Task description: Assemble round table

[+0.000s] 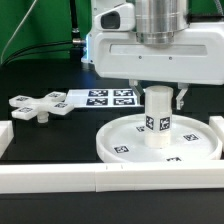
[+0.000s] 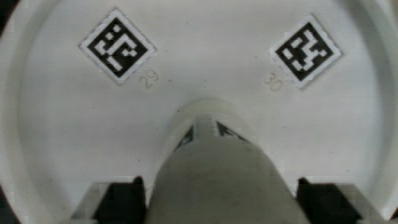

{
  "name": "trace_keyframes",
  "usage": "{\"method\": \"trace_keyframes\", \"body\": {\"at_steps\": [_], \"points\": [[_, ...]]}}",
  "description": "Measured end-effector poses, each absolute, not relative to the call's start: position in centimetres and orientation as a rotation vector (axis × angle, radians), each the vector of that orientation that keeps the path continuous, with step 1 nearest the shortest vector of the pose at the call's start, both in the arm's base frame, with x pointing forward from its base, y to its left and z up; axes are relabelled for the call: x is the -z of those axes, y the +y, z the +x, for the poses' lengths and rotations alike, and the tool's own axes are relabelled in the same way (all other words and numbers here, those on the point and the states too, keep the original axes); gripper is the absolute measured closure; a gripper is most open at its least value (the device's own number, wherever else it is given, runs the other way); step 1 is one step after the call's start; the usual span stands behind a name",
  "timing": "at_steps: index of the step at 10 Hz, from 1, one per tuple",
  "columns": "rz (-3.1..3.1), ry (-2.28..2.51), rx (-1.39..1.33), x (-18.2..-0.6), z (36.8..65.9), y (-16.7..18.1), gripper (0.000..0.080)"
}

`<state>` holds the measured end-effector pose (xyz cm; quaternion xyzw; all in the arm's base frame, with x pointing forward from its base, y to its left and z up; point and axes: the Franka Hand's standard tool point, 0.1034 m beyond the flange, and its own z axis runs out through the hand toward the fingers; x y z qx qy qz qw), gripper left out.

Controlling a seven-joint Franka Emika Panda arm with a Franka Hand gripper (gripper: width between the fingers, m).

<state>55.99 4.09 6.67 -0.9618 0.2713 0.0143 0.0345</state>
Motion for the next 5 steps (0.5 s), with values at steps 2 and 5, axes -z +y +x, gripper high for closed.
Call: {"method": "trace_keyframes", "body": {"at_steps": [2,5], "points": [[-2.895,1.008,-0.053,-6.67,56.00,4.15,0.0390],[-2.895,1.011,-0.055,-6.60,55.97,4.21,0.0184]]}}
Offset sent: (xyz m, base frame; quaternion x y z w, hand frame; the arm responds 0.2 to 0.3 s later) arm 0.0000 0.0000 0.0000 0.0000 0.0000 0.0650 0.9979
